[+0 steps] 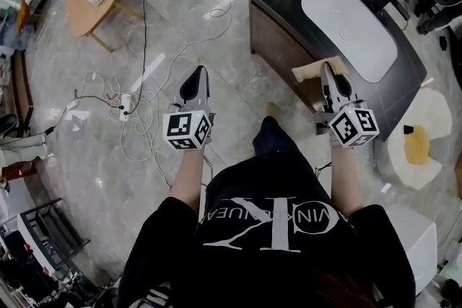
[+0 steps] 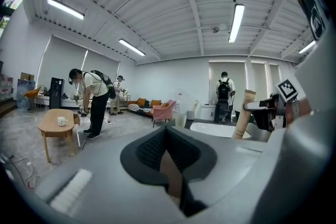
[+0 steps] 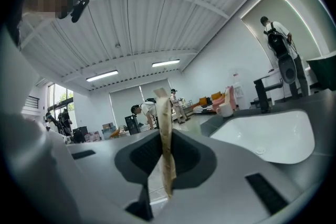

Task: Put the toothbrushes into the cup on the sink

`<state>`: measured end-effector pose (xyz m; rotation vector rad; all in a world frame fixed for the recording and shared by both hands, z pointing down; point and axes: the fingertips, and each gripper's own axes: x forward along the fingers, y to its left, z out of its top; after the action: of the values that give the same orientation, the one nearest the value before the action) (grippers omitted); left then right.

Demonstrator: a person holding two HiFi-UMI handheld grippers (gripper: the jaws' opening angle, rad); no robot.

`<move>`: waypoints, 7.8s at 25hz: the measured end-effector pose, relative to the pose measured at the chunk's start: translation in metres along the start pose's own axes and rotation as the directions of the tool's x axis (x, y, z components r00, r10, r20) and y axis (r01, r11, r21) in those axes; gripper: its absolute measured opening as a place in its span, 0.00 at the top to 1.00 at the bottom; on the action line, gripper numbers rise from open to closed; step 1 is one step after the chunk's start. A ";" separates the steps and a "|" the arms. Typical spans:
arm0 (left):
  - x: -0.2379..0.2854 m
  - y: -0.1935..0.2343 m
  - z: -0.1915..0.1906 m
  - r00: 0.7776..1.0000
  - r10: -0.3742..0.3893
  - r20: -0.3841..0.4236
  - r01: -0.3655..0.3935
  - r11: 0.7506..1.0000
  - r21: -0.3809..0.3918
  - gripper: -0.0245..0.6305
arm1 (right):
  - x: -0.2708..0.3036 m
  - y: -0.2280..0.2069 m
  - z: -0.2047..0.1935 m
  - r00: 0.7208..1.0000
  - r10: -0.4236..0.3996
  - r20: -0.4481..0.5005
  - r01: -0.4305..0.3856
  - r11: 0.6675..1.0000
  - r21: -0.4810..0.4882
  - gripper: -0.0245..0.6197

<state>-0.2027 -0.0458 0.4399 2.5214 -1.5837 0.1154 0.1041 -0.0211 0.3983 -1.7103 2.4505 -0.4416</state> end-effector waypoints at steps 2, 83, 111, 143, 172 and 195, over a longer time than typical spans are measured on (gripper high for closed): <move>0.014 0.006 0.004 1.000 0.008 0.003 -0.008 1.000 -0.002 0.94 | 0.018 -0.003 0.004 1.000 0.016 -0.004 -0.016 1.000 0.000 0.88; 0.398 0.037 0.058 0.974 -0.218 -0.062 0.220 0.975 0.028 0.95 | 0.323 -0.153 0.080 1.000 0.028 0.011 -0.029 0.999 0.041 0.88; 0.404 0.050 0.017 0.970 -0.194 -0.148 0.193 0.981 -0.023 0.95 | 0.347 -0.153 0.015 0.986 0.054 -0.160 -0.051 0.998 0.023 0.88; 0.393 0.038 0.010 0.967 -0.199 -0.158 0.195 0.980 -0.042 0.95 | 0.337 -0.155 0.007 0.978 0.049 -0.203 -0.056 0.998 -0.028 0.75; 0.350 0.014 0.028 0.976 -0.196 -0.094 0.194 0.981 -0.031 0.95 | 0.281 -0.141 0.016 0.981 0.025 -0.190 -0.041 0.996 -0.080 0.82; 0.318 0.003 0.063 0.985 -0.170 -0.010 0.170 0.985 0.038 0.95 | 0.246 -0.134 0.049 0.992 0.036 -0.120 -0.052 0.989 -0.139 0.93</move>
<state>-0.0682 -0.3407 0.4262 2.6698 -1.3688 0.1339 0.1496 -0.3014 0.4093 -1.7249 2.6567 -0.3812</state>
